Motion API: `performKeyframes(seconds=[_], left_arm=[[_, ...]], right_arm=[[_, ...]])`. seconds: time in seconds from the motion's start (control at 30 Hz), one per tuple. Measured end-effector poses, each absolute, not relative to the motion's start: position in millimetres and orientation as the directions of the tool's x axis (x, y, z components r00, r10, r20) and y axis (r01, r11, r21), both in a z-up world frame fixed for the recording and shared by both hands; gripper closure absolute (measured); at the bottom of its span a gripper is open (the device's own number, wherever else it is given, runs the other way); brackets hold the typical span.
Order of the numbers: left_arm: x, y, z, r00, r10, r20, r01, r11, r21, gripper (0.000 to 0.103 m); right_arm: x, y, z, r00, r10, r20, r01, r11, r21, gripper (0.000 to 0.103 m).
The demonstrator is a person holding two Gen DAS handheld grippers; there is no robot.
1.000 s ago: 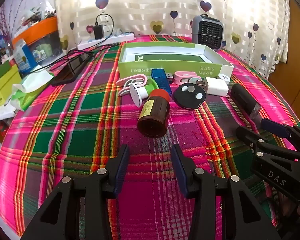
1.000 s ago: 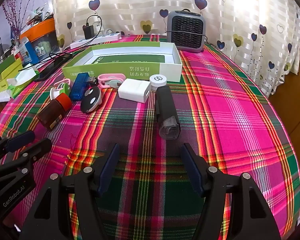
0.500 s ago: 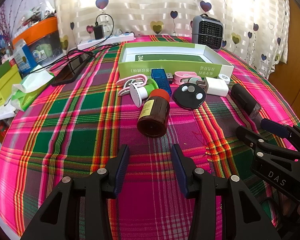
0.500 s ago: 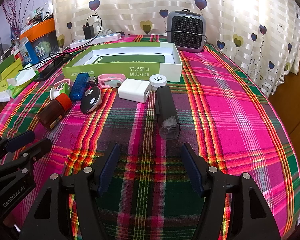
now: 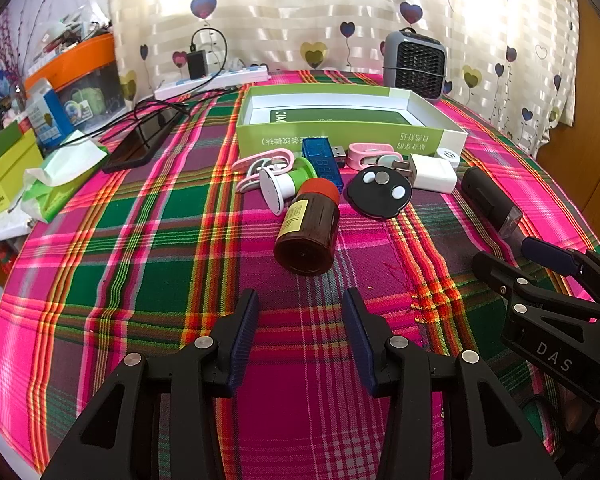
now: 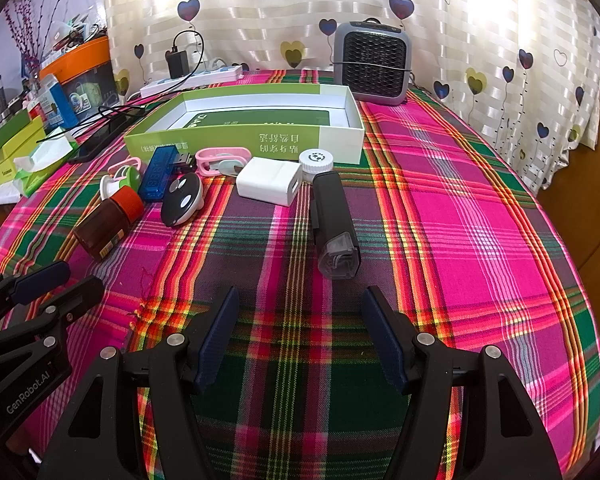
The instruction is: Organize rigid objects
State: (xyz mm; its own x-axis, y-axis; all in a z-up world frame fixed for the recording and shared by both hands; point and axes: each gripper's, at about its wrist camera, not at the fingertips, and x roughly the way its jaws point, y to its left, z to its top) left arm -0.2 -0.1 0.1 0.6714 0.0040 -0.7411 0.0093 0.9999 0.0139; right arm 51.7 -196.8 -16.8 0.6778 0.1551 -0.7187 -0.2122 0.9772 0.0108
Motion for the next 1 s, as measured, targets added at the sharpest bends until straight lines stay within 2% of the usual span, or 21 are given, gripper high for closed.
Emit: performKeyframes(seconds=[0.57,0.87,1.0], left_arm=[[6,4,3,0.650,-0.047,-0.759,0.073,0.997,0.001,0.061],[17,21,7,0.623,-0.179,-0.762,0.111,0.984,-0.140,0.061],[23,19,8,0.622,-0.171,-0.764,0.111,0.985,-0.131,0.061]], right_arm=[[54,-207,-15,0.666,0.181,-0.723,-0.248,0.969,0.013,0.039],[69,-229,-14,0.650,0.176,-0.739,-0.219,0.975,0.040,0.039],[80,-229,-13,0.636,0.174,-0.752,-0.242,0.970,0.020,0.039]])
